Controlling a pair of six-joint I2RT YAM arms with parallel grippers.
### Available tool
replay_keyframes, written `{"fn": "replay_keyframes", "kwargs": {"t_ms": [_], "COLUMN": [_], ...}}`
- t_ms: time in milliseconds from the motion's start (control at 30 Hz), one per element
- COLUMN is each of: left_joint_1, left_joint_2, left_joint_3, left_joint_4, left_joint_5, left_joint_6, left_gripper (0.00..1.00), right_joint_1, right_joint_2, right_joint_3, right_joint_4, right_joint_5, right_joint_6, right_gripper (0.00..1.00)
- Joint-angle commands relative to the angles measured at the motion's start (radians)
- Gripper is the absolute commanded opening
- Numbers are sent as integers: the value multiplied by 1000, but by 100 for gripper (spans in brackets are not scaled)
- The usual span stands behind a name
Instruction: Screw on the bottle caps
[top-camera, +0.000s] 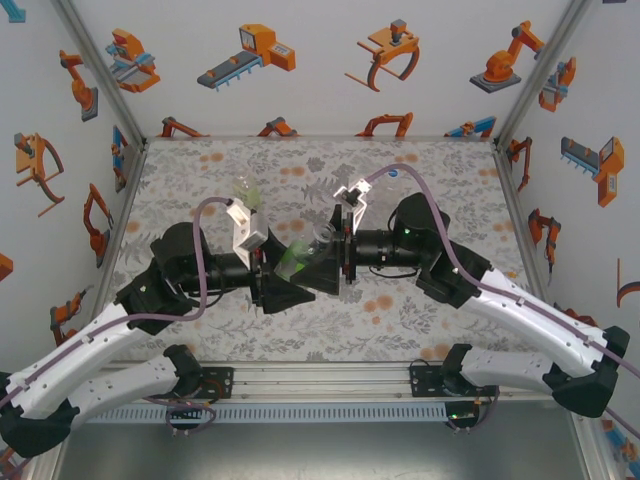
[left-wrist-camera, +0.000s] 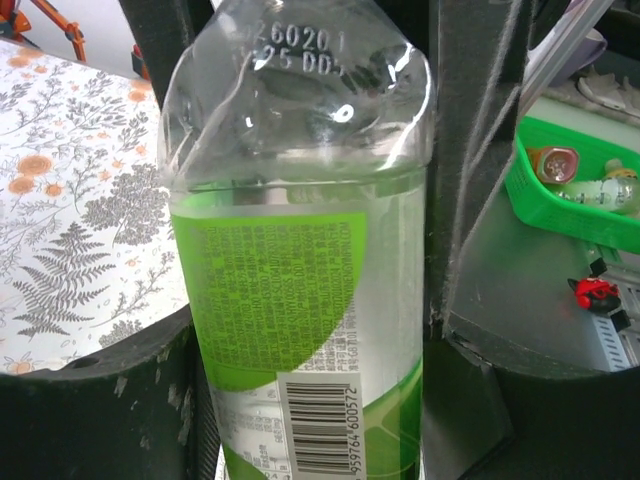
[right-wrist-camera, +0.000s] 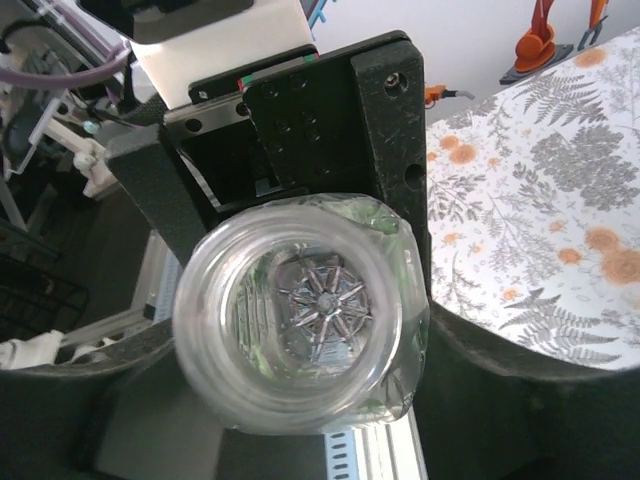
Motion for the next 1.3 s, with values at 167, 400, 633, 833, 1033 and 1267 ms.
{"fn": "replay_keyframes", "kwargs": {"t_ms": [167,400,633,833,1033,1267], "left_joint_1": [-5,-5,-5,-5,-5,-5], "left_joint_2": [-20,-17,-16,-14,19,47], "left_joint_3": [2,2,13,45,72,81], "left_joint_4": [43,53,47,-12,-25,-16], "left_joint_5": [29,30,-8,-84,-57,-19], "left_joint_6": [17,11,10,55,67,56], "left_gripper": [36,35,57,65,62,58], "right_joint_1": [7,10,12,14,20,31], "right_joint_2": [-44,-57,-45,-22,-9,-3], "right_joint_3": [12,7,23,52,61,62], "right_joint_4": [149,155,110,54,62,80], "right_joint_5": [93,147,154,173,175,162], "right_joint_6": [55,50,34,38,44,49], "right_gripper": [79,66,42,38,37,36]}}
